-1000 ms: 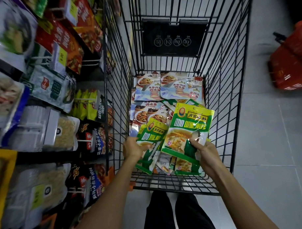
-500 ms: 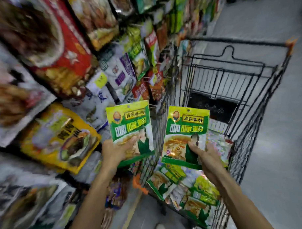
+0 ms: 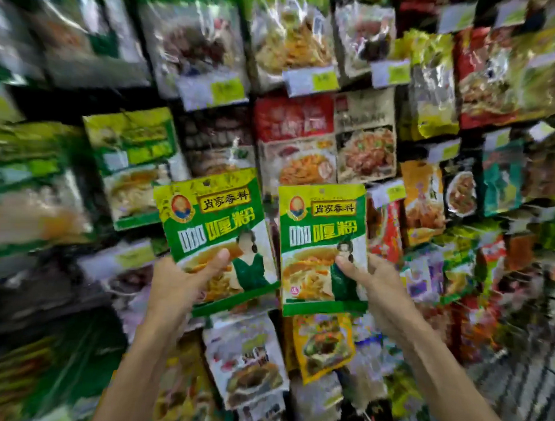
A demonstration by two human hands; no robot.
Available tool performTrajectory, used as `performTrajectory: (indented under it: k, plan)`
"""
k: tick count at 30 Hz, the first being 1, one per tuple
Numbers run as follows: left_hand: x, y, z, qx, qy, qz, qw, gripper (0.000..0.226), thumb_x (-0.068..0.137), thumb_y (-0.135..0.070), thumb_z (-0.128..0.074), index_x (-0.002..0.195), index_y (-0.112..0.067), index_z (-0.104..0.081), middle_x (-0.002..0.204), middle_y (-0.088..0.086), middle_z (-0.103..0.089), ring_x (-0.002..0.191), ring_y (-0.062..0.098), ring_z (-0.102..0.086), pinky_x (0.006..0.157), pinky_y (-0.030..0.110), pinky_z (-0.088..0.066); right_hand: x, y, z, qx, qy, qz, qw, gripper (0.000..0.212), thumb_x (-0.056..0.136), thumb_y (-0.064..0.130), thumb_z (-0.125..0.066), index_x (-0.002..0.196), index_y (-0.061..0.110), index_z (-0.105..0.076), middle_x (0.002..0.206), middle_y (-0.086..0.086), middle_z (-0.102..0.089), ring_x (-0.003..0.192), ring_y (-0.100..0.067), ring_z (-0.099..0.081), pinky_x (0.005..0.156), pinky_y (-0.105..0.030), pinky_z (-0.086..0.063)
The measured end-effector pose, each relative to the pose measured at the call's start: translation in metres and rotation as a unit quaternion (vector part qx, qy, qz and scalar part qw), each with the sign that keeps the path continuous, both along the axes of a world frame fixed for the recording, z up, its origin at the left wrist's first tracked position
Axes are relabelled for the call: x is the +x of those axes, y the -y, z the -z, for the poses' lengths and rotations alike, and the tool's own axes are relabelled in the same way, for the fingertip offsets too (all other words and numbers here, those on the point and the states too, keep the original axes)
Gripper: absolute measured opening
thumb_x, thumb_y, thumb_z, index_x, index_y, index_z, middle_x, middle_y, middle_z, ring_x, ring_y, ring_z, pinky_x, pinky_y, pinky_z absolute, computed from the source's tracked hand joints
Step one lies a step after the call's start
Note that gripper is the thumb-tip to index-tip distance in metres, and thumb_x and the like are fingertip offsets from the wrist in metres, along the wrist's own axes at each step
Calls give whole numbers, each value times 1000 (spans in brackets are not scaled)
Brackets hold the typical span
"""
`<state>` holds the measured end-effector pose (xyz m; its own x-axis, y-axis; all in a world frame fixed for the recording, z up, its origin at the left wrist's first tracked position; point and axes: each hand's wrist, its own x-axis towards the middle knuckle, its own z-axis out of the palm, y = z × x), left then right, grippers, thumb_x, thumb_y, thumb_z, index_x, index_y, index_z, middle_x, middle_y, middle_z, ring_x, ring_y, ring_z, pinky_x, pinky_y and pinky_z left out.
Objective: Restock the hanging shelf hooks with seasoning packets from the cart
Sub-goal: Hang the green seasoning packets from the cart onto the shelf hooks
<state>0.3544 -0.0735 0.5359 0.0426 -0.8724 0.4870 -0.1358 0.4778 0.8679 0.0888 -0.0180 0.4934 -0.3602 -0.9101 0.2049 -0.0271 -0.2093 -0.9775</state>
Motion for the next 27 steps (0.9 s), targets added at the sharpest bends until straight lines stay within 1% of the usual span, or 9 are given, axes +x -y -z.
performTrajectory:
  k: [3,6,10,13,15,18,21,24,27]
  plan:
    - [59,0,-35,-25,-26,-51,998,29,57,-47,-79,84,-43,-72,79,-18,-74,70,5,-70,57,28,-54,55,30,-50,-30,-1,-75,997,72,80,43,-70,120,-12,-47,132,-34,-44,117,-47,-49,100,-58,-43]
    - [111,-4,-62,-63,-56,-99,991,41,52,-44,-80,88,-27,-72,75,-13,-74,62,4,-68,48,21,-50,102,57,-84,-70,-21,-141,987,26,89,27,-66,107,8,-65,121,-19,-61,106,-25,-63,99,-55,-45]
    - [165,-4,-83,-78,-71,-133,985,42,53,-44,-81,92,-32,-72,88,-9,-76,80,12,-72,70,33,-55,152,86,-117,-93,-26,-180,979,50,93,25,-63,124,-12,-48,120,-38,-41,120,-47,-41,102,-68,-27]
    - [186,-2,-93,-89,-81,-140,983,35,54,-40,-80,87,-38,-71,85,-14,-75,77,7,-72,69,32,-55,180,104,-134,-107,-13,-206,973,57,91,29,-64,121,-17,-48,121,-42,-48,113,-54,-47,98,-54,-43]
    - [194,0,-96,-93,-93,-148,980,32,54,-37,-80,85,-35,-72,82,-14,-75,73,6,-72,57,25,-56,193,112,-141,-106,-3,-217,970,51,90,29,-65,109,-17,-54,95,-32,-59,97,-41,-60,80,-38,-40]
    - [200,3,-97,-91,-106,-158,978,39,52,-39,-80,86,-22,-71,72,-9,-74,70,15,-70,45,18,-49,204,125,-147,-88,5,-215,973,34,89,29,-67,92,-5,-65,89,-12,-69,88,-23,-64,75,-32,-44]
    - [206,7,-97,-80,-109,-166,977,46,48,-43,-81,81,-13,-68,62,-4,-72,72,27,-59,54,29,-47,209,132,-150,-81,13,-207,975,19,88,28,-68,83,10,-66,82,-2,-71,76,-9,-64,61,-22,-39]
    - [208,10,-97,-68,-108,-162,979,48,47,-43,-82,82,-12,-68,63,-1,-72,72,28,-61,63,37,-47,208,134,-152,-81,11,-189,978,13,89,26,-68,86,12,-67,83,-2,-71,77,-11,-64,60,-21,-43]
    - [206,11,-99,-77,-99,-154,980,55,44,-45,-81,88,-15,-68,71,-5,-75,68,16,-71,57,27,-54,205,136,-152,-77,12,-171,982,15,88,24,-69,86,9,-67,90,-12,-71,84,-24,-66,72,-32,-50]
